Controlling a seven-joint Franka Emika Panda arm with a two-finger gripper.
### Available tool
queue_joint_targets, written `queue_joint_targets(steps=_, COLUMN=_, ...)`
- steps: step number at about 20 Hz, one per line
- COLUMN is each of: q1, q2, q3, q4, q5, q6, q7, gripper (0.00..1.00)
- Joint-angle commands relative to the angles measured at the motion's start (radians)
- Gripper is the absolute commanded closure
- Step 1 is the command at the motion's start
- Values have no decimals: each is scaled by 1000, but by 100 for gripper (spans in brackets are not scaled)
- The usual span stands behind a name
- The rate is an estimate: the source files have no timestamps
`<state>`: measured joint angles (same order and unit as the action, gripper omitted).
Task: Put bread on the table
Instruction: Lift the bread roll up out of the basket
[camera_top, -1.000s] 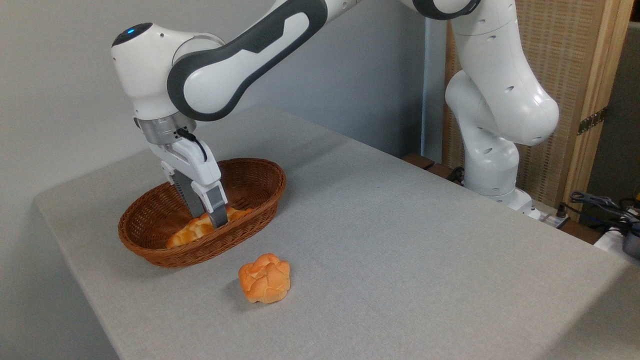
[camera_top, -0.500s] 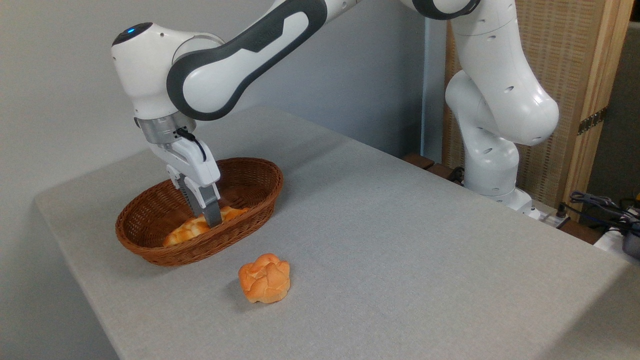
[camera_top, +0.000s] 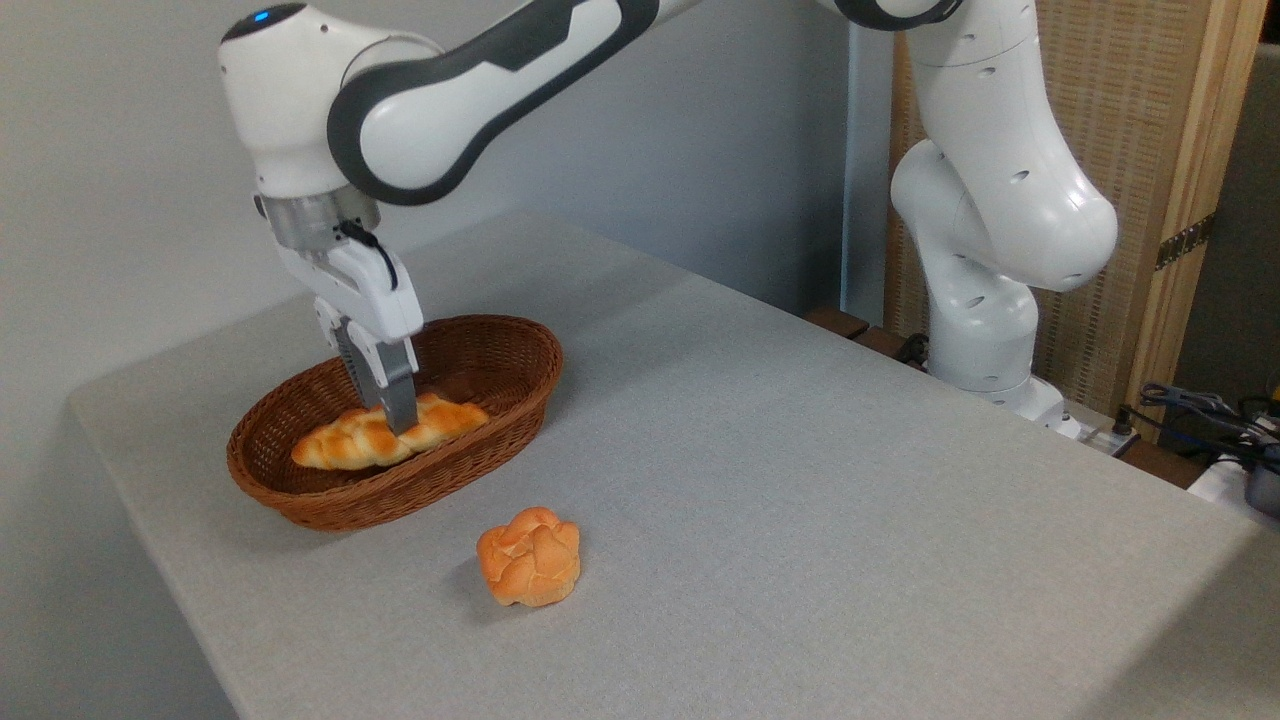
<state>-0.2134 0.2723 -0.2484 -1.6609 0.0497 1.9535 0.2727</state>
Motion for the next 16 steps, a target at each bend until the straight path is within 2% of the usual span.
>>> queue_joint_targets(steps=1, q1=-6, q2=-42, q3=-14, q4=-7, q5=-8, q6=8, q7=-6, gripper=69)
queue_joint_targets(steps=6, q1=6, q2=-107, q3=3, q4=-7, q5=-24, q6=-2, q7=-1, gripper=68)
queue_joint_targets(steps=10, q1=8, q2=-154, q3=84, q4=-10, q5=-24, q6=-86, q7=16, gripper=63)
queue_joint_targets(steps=16, q1=8, q2=-218, q3=178, q4=-88, q5=-25, q6=-113, q7=110, gripper=63)
